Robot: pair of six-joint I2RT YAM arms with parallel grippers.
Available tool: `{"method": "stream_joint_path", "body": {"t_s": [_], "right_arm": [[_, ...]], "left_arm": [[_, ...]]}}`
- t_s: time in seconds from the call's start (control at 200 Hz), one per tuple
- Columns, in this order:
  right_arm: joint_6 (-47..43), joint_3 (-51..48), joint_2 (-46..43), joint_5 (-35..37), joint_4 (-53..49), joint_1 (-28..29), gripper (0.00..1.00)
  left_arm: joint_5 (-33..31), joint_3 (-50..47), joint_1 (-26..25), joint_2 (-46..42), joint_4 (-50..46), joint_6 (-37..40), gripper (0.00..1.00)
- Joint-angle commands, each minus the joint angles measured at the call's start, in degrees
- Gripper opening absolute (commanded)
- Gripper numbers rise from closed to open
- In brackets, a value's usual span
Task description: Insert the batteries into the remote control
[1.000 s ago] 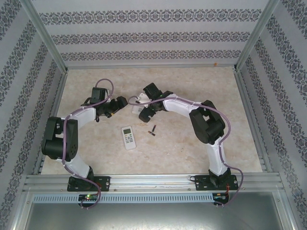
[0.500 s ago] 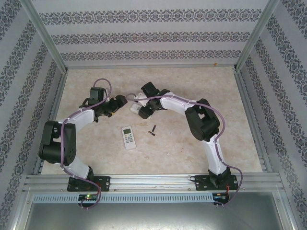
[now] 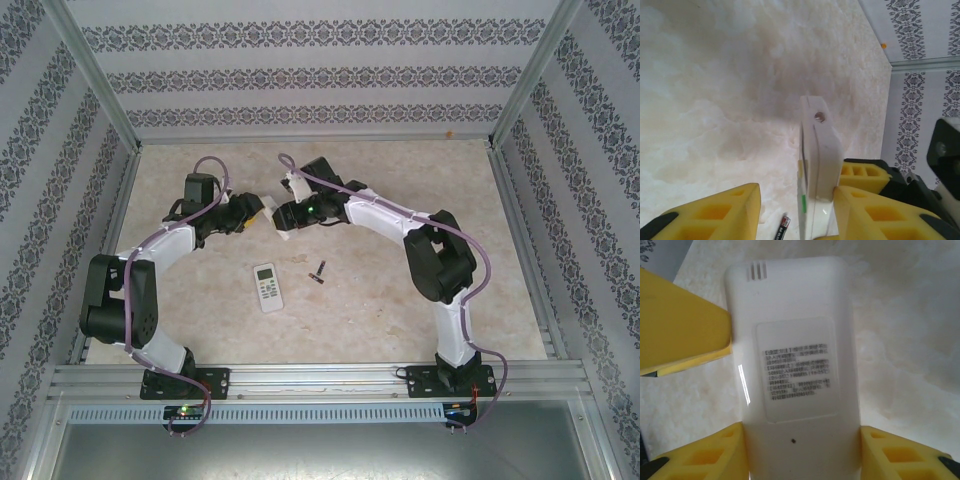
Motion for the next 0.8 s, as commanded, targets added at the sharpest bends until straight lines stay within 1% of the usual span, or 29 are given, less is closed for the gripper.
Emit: {"method": "stream_joint_path", "body": {"t_s": [0.0,0.045,0.09,0.13,0.26,0.375,0.455,0.53,0.58,0.634,0.709,0.794], "right_arm": [[2.0,2.2,0.9,-6.5,2.2,3.6,0.48],[2.1,2.3,1.2,-6.3,2.0,3.8,0.48],[2.4,2.2,1.6,-5.9,1.9,3.8,0.48],[2.5,2.3,1.9,-5.8,1.9,3.7,0.48],[3.8,2.6,2.2,-4.8,2.0,3.7,0.47],[5.6,2.9,2.4,-3.1,2.2,3.8,0.50],[6.8,3.0,2.1,-3.8,2.7,3.9,0.54],[7.1,2.7,0.6,-4.2,2.9,3.9,0.61],[7.0,1.8,-1.3,-3.4,3.3,3.4,0.66],[7.6,0.2,-3.8,-2.4,4.0,2.6,0.71],[8.4,-2.6,-7.4,-0.4,4.6,0.9,0.75],[8.3,-6.0,-10.7,2.4,4.1,-1.0,0.77]], "left_arm": [[0.3,1.2,-0.6,-0.1,1.3,-0.9,0.44],[0.7,1.2,-0.6,0.1,1.8,-1.5,0.49],[1.3,0.6,-0.6,0.2,3.2,-2.3,0.57],[1.8,0.0,-0.6,0.3,4.8,-3.1,0.57],[2.4,0.2,-0.6,0.5,4.3,-2.7,0.38],[2.1,0.9,-0.6,0.2,2.6,-1.6,0.21],[0.4,2.6,-0.6,0.3,-2.2,1.5,0.11],[-2.2,4.8,-0.6,0.1,-8.4,5.4,0.07],[-5.4,7.1,-0.6,0.2,-14.1,8.8,0.06],[-11.2,11.4,-0.6,0.8,-23.3,13.9,0.06],[-22.1,19.4,-0.7,3.2,-37.9,21.5,0.07],[-37.2,28.9,-0.9,7.4,-51.8,27.1,0.03]]}}
